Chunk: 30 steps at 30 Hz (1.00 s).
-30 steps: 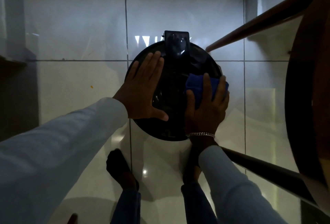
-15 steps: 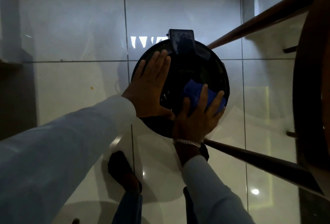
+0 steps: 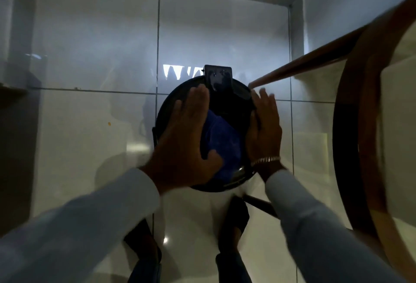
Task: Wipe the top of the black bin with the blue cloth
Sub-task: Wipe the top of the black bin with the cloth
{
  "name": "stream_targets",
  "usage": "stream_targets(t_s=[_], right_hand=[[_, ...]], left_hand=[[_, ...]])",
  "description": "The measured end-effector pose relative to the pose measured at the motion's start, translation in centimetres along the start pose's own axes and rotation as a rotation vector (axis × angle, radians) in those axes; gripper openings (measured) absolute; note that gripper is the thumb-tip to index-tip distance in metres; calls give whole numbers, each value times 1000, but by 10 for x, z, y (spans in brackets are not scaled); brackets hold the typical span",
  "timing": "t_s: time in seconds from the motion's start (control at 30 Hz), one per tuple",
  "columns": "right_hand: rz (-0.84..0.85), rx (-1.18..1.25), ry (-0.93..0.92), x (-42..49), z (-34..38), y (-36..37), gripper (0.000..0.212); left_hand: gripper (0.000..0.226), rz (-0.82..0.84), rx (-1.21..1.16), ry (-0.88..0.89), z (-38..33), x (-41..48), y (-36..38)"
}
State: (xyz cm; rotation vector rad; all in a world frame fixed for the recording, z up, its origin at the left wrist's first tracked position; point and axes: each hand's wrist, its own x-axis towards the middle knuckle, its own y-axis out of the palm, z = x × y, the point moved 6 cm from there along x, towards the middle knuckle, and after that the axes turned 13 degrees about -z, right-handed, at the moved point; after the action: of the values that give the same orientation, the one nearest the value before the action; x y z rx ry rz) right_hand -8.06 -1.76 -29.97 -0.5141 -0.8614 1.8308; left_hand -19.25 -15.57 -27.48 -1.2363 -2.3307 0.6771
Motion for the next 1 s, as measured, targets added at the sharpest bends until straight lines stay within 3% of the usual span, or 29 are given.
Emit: stream_targets(t_s=[0.03,0.1,0.2,0.27,0.37,0.5,0.7,0.77,0.9,1.0], right_hand=[[91,-25,-49,10,-7,9,41],[216,-68,-124,24,-18,28,41],[228,-121,-209,30,-27,42,48],[194,-136,-246,26,-30,44,48],[153,-160,-312,22,-32,45,49],[133,-179,-350,23,-34,44,50],[96,-168,-347,24,-35,44,49],[93,-174,-350,26,-36,46,49],[94,-181,-365,24,-36,47,50],[92,-194,-351,25,-37,47,51]], left_hand=[[94,-71,-52,20,-17,-6,10],[89,-45,-19,14,-32,-16,45],[90,82,435,-1,-8,-24,87],[80,83,570,61,7,-25,92],[69,-19,570,76,19,-24,85],[61,-164,540,-36,36,3,57],[50,-360,203,-95,52,54,18],[50,-315,239,-43,47,43,26],[51,59,426,322,21,-35,66],[51,109,442,363,23,-46,69]])
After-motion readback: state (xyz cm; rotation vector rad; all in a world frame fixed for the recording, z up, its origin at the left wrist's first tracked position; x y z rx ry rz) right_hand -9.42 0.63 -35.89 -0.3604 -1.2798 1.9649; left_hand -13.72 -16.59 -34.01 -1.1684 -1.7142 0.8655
